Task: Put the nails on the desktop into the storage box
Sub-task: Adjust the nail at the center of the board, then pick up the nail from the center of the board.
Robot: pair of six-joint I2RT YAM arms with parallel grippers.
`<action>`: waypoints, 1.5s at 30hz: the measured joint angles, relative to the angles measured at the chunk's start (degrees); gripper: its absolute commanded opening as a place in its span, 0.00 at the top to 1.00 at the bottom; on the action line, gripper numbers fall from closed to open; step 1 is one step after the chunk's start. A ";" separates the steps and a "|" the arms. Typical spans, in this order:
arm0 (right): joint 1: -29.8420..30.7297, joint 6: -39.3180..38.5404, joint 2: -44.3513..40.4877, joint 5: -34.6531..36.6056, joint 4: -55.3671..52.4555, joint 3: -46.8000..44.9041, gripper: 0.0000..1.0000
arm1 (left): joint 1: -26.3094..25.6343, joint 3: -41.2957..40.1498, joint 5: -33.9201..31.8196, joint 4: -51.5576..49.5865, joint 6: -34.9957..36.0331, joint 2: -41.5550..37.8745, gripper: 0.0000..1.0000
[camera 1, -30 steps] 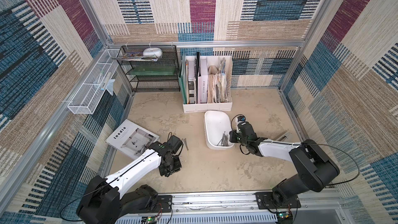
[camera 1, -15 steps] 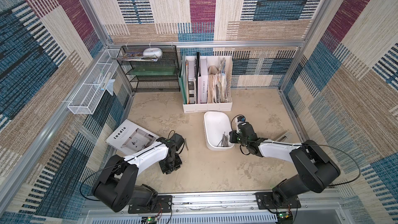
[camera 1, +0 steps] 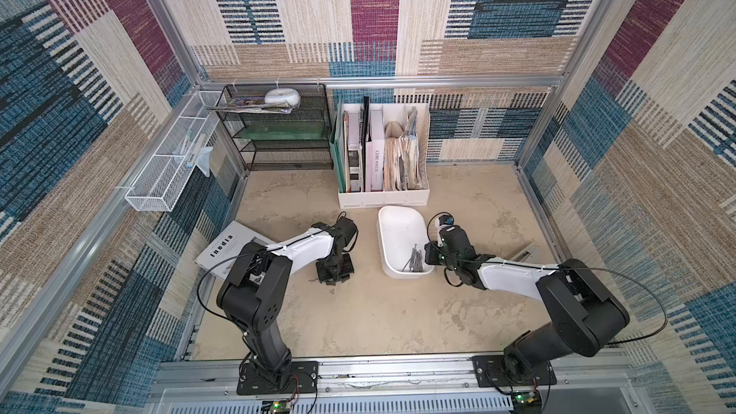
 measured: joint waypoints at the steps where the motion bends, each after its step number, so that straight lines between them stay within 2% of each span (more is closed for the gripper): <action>1: 0.00 0.00 0.09 0.04 0.00 0.07 1.00 | 0.00 0.42 0.02 0.79 0.48 0.00 0.70; 4: 0.00 0.00 0.17 0.07 -0.13 0.22 1.00 | -0.17 1.27 1.25 4.44 2.10 -2.05 0.70; 9: 0.04 0.00 0.07 0.22 -0.42 0.39 1.00 | -0.94 0.22 4.46 5.84 3.39 -11.61 0.66; 12: 0.04 0.02 0.02 0.31 -0.46 0.39 1.00 | -0.33 0.94 2.84 4.55 4.07 -14.75 0.66; 21: 0.02 0.04 -1.66 0.90 -2.29 0.00 1.00 | 3.52 8.09 -1.22 -0.50 11.78 -2.56 0.66; 32: -0.02 0.07 -1.29 1.36 -2.05 -0.26 1.00 | 5.11 7.98 -3.13 -0.83 16.52 4.83 0.70; 35: -0.02 0.09 -0.96 1.36 -1.51 -0.26 1.00 | 5.31 7.28 -3.15 -0.63 16.98 5.51 0.77; 37: -0.02 0.11 -0.81 1.38 -1.44 -0.20 1.00 | 5.27 7.45 -2.99 -0.46 17.31 6.12 0.90; 39: 0.00 0.20 -0.63 1.36 -1.27 -0.11 1.00 | 5.27 7.78 -2.97 -0.83 17.75 6.93 0.99; 45: 0.04 0.31 -0.63 1.36 -1.27 -0.09 1.00 | 5.33 8.13 -3.02 -1.40 18.29 7.74 1.00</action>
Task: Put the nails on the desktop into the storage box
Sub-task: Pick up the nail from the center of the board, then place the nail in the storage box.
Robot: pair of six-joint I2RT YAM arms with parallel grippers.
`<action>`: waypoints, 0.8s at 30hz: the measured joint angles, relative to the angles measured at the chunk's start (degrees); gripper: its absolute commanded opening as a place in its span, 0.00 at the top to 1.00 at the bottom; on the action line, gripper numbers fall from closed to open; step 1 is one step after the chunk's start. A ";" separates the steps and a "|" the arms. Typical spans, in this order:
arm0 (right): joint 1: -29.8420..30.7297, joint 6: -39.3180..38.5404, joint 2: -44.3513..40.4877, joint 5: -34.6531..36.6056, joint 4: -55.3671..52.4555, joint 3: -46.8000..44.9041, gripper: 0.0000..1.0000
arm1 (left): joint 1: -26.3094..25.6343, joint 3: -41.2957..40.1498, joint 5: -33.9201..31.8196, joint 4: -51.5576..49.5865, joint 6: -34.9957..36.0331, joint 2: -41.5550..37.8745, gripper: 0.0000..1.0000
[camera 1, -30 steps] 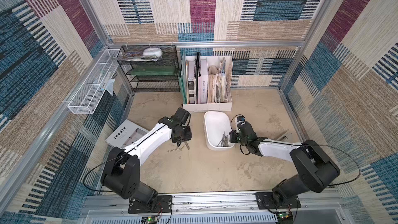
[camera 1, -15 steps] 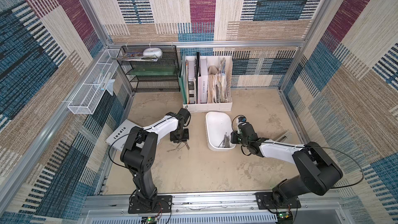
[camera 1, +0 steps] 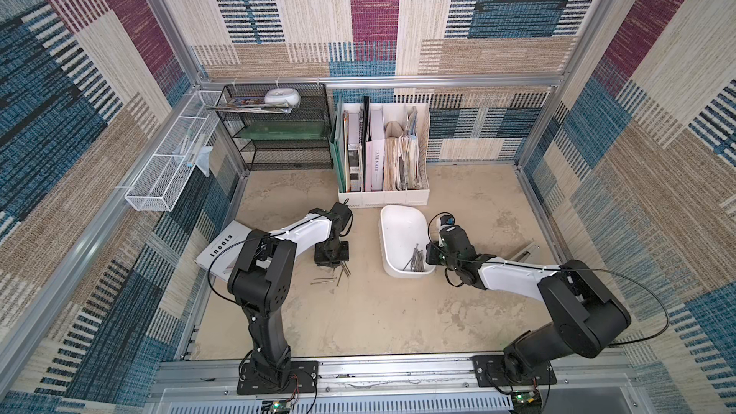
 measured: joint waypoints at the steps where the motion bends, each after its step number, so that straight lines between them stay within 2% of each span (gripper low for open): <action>1: 0.00 0.00 0.00 0.00 0.00 0.00 1.00 | 0.00 -0.02 0.00 0.02 0.04 -0.13 1.00; 8: 0.07 0.22 0.00 -0.02 -0.13 0.22 1.00 | 0.17 -0.26 -1.62 -1.03 0.11 -4.26 1.00; 14: 0.17 0.35 0.00 0.13 -0.31 0.35 1.00 | 0.09 5.22 -2.67 -4.15 0.09 -13.73 1.00; 18: 0.22 0.48 0.00 0.20 -0.28 0.37 1.00 | -0.50 9.14 -0.48 -6.62 -0.33 -18.99 1.00; 22: 0.44 1.09 0.00 0.50 0.28 0.04 1.00 | -5.03 13.64 3.69 -7.78 -2.91 -20.17 1.00; 24: 0.79 1.68 -0.02 1.05 1.18 -0.48 1.00 | -9.75 17.25 5.97 -8.24 -4.59 -18.80 1.00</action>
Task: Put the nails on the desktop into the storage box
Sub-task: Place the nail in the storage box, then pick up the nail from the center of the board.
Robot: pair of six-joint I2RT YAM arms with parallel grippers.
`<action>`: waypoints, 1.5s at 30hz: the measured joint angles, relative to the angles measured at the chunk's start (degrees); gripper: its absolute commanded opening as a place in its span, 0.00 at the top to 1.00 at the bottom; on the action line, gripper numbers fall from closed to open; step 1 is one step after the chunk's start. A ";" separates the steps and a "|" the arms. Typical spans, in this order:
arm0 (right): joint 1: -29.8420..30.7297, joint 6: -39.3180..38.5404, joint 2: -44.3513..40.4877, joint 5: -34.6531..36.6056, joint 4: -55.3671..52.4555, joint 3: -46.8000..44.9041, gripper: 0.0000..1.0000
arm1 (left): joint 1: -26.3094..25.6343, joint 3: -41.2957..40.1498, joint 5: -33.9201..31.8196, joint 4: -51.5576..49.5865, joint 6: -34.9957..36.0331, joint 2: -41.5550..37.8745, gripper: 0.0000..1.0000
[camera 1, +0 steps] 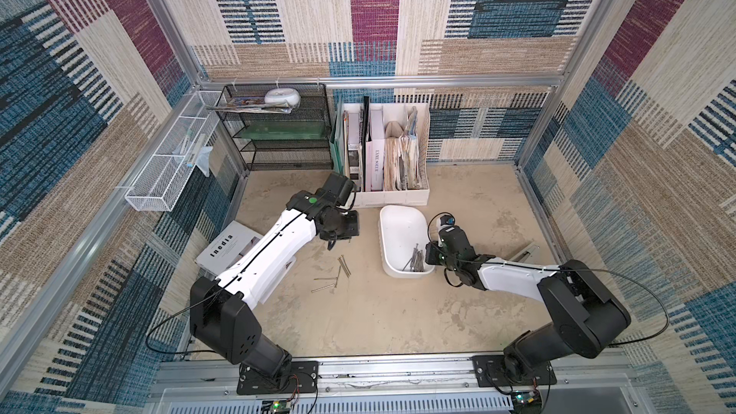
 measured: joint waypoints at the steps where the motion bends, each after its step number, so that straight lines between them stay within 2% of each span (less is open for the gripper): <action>1: 0.26 0.39 -0.04 0.42 0.50 -0.33 1.00 | -1.70 1.44 0.66 0.02 -0.57 0.90 1.00; 3: 0.61 1.36 -0.44 1.25 1.64 -1.16 1.00 | -5.86 4.83 2.45 0.79 -2.47 3.87 1.00; 7: 1.25 2.80 -0.90 2.67 2.82 -2.08 1.00 | -9.03 8.94 4.50 2.12 -5.62 9.86 1.00; 18: 1.90 4.22 -0.79 3.87 3.54 -2.43 1.00 | -10.40 16.55 6.25 5.44 -8.61 24.94 1.00; 26: 2.05 4.13 -0.48 4.11 3.69 -2.38 1.00 | -10.73 13.94 6.32 7.34 -9.90 30.21 1.00; 27: 2.05 4.04 -0.35 4.11 3.72 -2.27 1.00 | -10.78 13.07 6.47 7.65 -9.97 30.21 0.94; 28: 2.05 3.98 -0.26 4.04 3.65 -2.10 1.00 | -10.82 11.85 6.60 7.96 -10.34 29.81 0.83; 30: 2.12 3.91 -0.09 4.04 3.65 -1.90 1.00 | -10.91 9.11 6.93 8.22 -10.60 28.06 0.74; 35: 2.10 3.74 -0.02 4.02 3.48 -1.75 1.00 | -10.12 2.43 6.03 7.74 -11.21 16.57 0.66; 39: 2.10 3.69 -0.15 3.85 3.10 -1.57 1.00 | -7.80 -3.48 3.34 6.78 -6.93 6.75 0.62; 41: 2.12 3.65 -0.31 3.80 3.08 -1.57 1.00 | -5.62 -8.57 1.31 5.35 -5.11 3.41 0.62; 45: 2.12 3.32 -0.35 3.63 2.86 -1.53 1.00 | 4.17 -25.03 0.22 4.83 -4.83 -3.98 0.62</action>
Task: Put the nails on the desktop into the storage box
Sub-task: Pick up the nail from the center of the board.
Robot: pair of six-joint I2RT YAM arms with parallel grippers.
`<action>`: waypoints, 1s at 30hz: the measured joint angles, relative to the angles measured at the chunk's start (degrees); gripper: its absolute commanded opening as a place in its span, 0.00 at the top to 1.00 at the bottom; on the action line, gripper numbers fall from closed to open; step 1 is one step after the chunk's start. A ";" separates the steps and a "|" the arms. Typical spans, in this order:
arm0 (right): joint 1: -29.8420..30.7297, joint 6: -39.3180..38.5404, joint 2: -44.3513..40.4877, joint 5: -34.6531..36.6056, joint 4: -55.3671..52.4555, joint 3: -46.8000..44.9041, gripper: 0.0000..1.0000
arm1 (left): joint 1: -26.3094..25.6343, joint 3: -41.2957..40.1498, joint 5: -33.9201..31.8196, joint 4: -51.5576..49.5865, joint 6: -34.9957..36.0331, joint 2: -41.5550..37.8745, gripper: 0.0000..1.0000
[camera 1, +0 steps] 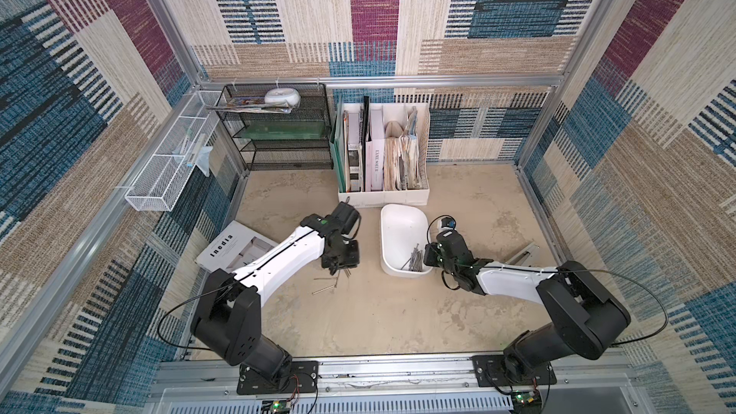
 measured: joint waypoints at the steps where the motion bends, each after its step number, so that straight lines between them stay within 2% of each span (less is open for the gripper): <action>1: 0.00 -0.13 -0.04 0.00 -0.13 0.07 1.00 | 2.34 -3.80 0.11 -0.09 -1.01 -2.19 0.63; 5: 0.00 -0.81 -0.17 -0.22 -0.61 0.37 1.00 | 7.78 -10.36 1.62 0.92 -2.60 -6.16 0.63; 14: 0.02 -1.22 -0.13 -0.68 -1.05 0.66 1.00 | 12.85 -11.78 3.23 5.46 -5.33 -0.74 0.64; 30: -0.02 -2.32 2.10 -1.49 1.88 0.66 1.00 | 13.60 -8.81 4.50 9.46 -6.78 7.74 0.64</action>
